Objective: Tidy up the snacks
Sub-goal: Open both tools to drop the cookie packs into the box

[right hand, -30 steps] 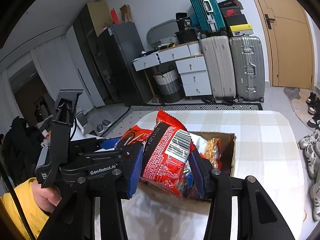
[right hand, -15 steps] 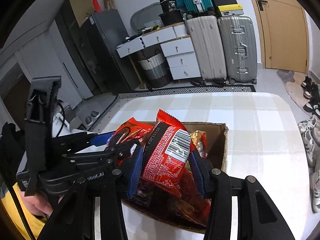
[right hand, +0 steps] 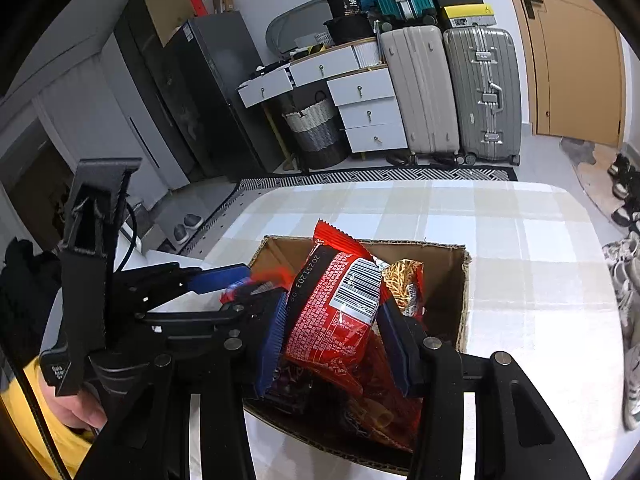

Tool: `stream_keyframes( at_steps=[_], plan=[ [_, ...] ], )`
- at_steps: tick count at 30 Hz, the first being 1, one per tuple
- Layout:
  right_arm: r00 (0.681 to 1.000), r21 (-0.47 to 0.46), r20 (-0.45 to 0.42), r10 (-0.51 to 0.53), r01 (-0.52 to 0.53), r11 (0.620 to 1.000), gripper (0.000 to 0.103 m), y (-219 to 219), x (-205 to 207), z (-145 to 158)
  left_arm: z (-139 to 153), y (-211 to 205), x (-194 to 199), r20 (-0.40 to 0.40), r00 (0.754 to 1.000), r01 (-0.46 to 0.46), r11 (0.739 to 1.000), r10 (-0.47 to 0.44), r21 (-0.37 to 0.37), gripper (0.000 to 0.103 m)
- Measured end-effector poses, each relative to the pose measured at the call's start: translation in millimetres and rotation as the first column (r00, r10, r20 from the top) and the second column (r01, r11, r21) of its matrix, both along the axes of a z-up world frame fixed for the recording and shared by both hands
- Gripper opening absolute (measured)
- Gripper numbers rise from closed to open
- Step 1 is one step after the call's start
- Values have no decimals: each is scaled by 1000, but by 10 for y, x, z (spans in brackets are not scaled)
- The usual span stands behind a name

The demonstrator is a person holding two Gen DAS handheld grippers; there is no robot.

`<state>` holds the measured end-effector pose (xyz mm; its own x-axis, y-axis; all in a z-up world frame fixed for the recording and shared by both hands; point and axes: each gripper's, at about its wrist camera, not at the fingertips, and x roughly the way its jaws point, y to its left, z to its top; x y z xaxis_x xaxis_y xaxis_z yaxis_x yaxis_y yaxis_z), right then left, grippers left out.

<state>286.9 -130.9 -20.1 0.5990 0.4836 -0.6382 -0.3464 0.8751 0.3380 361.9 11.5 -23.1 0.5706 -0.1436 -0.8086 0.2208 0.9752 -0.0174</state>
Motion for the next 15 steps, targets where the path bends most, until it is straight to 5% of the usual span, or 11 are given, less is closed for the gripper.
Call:
stream_keyframes(
  at_steps=[6, 15],
  plan=[
    [1000, -64, 4, 7, -7, 998, 46, 124, -7, 16, 41, 33, -76, 19, 1000, -4, 1000, 4, 22, 74],
    [1000, -19, -15, -8, 8, 1000, 48, 98, 13, 36, 186, 122, -174, 43, 999, -20, 1000, 20, -1, 76]
  ],
)
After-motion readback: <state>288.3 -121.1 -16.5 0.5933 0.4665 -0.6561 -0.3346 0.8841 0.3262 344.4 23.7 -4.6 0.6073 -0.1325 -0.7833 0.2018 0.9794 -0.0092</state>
